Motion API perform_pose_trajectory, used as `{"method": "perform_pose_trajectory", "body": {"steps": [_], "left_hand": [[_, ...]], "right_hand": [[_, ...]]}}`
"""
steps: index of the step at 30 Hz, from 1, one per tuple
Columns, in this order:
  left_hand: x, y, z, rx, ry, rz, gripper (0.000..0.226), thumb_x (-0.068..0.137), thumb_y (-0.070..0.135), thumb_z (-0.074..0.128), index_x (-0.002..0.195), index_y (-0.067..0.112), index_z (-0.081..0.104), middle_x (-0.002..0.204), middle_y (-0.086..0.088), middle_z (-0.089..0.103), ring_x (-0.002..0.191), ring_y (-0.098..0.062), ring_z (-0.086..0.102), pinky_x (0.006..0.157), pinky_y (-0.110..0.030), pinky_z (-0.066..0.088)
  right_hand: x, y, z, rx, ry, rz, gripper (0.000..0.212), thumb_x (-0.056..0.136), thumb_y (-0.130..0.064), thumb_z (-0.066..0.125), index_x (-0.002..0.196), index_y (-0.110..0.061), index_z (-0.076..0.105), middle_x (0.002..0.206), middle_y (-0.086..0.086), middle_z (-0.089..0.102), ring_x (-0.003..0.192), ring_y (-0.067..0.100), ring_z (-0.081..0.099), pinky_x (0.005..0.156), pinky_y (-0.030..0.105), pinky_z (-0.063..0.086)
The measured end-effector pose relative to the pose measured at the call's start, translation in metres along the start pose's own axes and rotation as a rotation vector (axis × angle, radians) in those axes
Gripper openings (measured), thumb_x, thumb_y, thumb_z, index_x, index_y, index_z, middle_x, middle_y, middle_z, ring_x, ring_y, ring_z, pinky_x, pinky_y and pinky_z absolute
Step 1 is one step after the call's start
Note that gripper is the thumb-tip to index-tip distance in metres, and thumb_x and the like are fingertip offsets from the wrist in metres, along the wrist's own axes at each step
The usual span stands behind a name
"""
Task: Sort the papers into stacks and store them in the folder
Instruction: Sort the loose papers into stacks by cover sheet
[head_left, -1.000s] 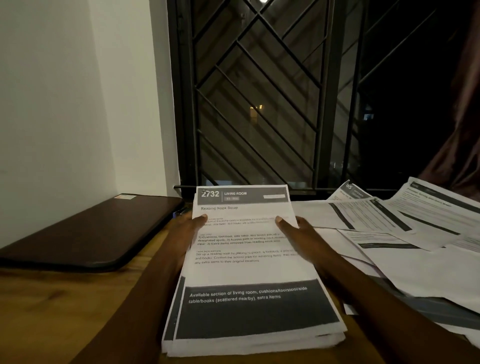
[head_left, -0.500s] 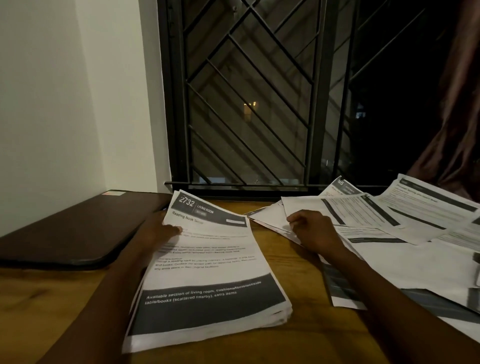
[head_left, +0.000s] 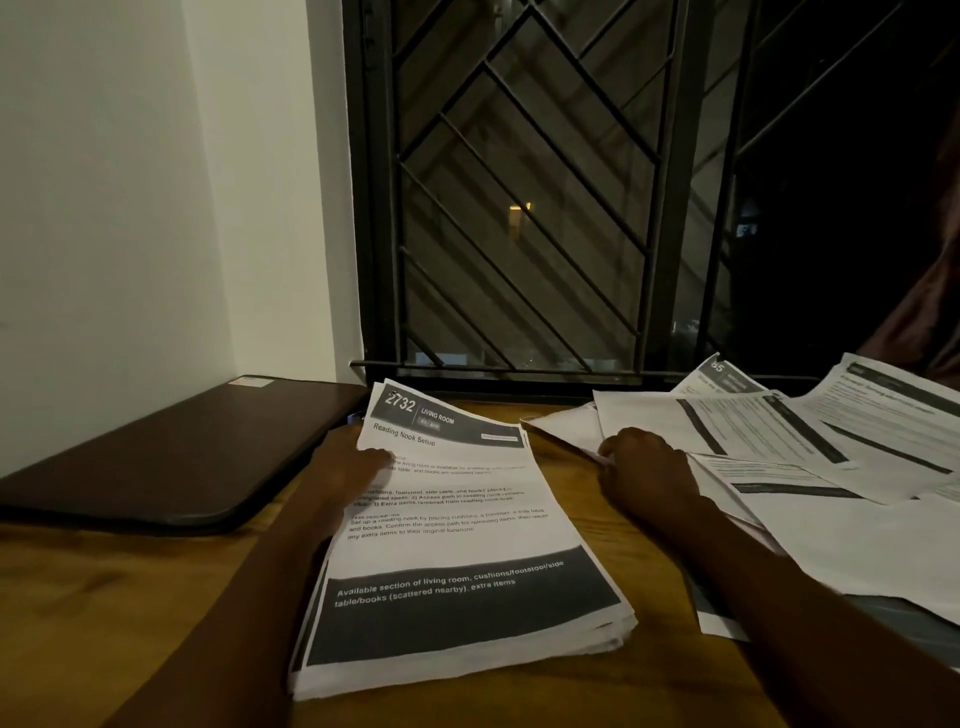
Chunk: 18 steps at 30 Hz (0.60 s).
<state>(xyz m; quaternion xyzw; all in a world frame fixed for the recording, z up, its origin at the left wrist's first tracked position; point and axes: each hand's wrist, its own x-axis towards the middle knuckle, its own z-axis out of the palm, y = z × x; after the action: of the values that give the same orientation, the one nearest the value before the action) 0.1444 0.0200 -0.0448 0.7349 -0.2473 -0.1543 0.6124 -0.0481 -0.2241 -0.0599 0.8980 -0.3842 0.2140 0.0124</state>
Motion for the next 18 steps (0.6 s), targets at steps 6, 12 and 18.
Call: {"method": "perform_pose_trajectory", "body": {"steps": [6, 12, 18], "left_hand": [[-0.005, 0.003, 0.006, -0.011, 0.034, -0.006, 0.019, 0.090, 0.003, 0.061, 0.098, 0.020, 0.065, 0.108, -0.011, 0.070, 0.096, -0.033, 0.066, 0.089, -0.044, 0.050], [-0.007, 0.004, 0.005, -0.208, -0.008, -0.068, 0.027, 0.092, -0.004, 0.056, 0.118, 0.003, 0.061, 0.113, -0.021, 0.068, 0.102, -0.042, 0.065, 0.085, -0.050, 0.054], [-0.010, 0.008, 0.001, -0.267, -0.017, -0.074, 0.016, 0.094, -0.001, 0.055, 0.105, 0.010, 0.060, 0.097, -0.014, 0.070, 0.078, -0.031, 0.068, 0.061, -0.036, 0.054]], "right_hand": [[-0.011, -0.003, -0.022, -0.070, 0.198, -0.015, 0.016, 0.086, -0.028, 0.062, 0.095, -0.019, 0.070, 0.087, 0.001, 0.067, 0.080, 0.018, 0.062, 0.080, 0.034, 0.052], [-0.008, 0.007, -0.102, 0.505, 0.547, 0.081, 0.022, 0.095, -0.029, 0.054, 0.097, -0.011, 0.066, 0.087, 0.006, 0.062, 0.080, 0.022, 0.058, 0.073, 0.032, 0.046], [-0.004, 0.017, -0.135, 1.245, 0.659, 0.062, 0.014, 0.093, -0.034, 0.050, 0.084, -0.025, 0.057, 0.088, 0.001, 0.060, 0.085, 0.014, 0.057, 0.080, 0.032, 0.046]]}}
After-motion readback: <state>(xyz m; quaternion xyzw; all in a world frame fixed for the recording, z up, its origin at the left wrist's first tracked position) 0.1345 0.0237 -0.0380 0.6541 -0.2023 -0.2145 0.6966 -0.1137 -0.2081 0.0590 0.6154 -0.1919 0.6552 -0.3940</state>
